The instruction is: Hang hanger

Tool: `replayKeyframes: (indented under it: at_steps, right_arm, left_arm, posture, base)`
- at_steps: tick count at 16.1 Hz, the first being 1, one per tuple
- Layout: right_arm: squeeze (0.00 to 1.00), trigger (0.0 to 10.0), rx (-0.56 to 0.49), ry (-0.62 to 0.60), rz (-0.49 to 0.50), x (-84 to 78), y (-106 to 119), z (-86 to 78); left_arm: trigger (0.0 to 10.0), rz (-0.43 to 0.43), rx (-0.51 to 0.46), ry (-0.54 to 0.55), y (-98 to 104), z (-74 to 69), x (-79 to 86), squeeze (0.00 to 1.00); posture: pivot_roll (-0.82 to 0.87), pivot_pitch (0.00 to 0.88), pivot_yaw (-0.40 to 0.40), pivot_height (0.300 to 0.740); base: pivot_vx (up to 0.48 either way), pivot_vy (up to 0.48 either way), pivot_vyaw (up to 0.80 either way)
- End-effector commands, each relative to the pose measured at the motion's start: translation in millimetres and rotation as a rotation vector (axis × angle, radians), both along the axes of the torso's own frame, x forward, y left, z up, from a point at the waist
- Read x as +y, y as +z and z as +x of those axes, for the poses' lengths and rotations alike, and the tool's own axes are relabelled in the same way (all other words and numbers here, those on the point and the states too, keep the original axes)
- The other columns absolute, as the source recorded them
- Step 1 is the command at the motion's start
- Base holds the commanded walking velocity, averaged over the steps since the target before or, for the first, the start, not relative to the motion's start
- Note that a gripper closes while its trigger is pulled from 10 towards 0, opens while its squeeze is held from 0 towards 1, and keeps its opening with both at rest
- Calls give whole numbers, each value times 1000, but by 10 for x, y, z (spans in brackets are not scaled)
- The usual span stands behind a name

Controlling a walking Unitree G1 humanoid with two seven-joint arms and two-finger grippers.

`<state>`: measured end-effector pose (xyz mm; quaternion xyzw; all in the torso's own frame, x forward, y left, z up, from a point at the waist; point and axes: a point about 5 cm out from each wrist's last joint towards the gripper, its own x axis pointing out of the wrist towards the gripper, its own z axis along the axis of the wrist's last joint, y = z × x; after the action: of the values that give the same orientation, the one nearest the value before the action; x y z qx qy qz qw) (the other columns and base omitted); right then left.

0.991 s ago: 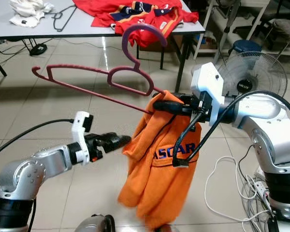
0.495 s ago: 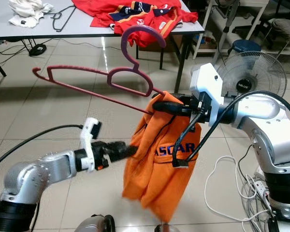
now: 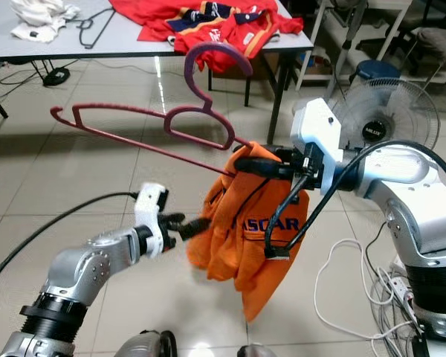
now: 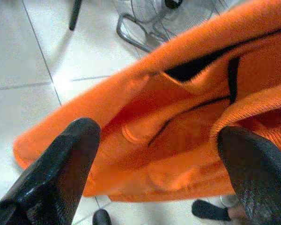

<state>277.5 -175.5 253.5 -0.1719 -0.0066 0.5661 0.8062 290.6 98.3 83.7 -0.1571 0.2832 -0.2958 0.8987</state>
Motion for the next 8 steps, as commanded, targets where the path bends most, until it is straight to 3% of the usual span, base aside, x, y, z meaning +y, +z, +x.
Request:
replayKeyframes:
  at_steps: [1, 3, 4, 5, 7, 8]
  right_arm:
    - [0, 10000, -55, 21, -12, 3, 87, -39]
    - [0, 10000, -52, 21, -12, 0, 75, -42]
    - [0, 10000, -51, 22, -12, 2, 70, -42]
    - [0, 10000, -50, 24, -12, 5, 66, -41]
    - [0, 10000, -50, 26, -12, 11, 62, -41]
    - [0, 10000, -50, 27, -12, 10, 63, -38]
  left_arm:
    - [10000, 42, 1, 26, -43, 23, 76, 0]
    - [10000, 66, 0, 30, -98, 17, 130, 0]
    - [5647, 59, -1, 23, -108, 8, 129, 0]
    - [2941, 43, 0, 11, -104, -9, 116, 0]
    - [0, -20, 9, 7, -84, -32, 89, 0]
    - [0, -32, 9, 3, -76, -33, 84, 0]
  posture:
    - [-96, 83, 25, 740]
    - [-93, 83, 23, 740]
    - [-91, 85, 22, 740]
    - [-88, 83, 23, 740]
    - [-87, 81, 22, 740]
    - [-86, 82, 21, 740]
  base:
    - [0, 0, 0]
    - [0, 0, 0]
    - [0, 0, 0]
    - [0, 0, 0]
    - [0, 0, 0]
    - [0, 0, 0]
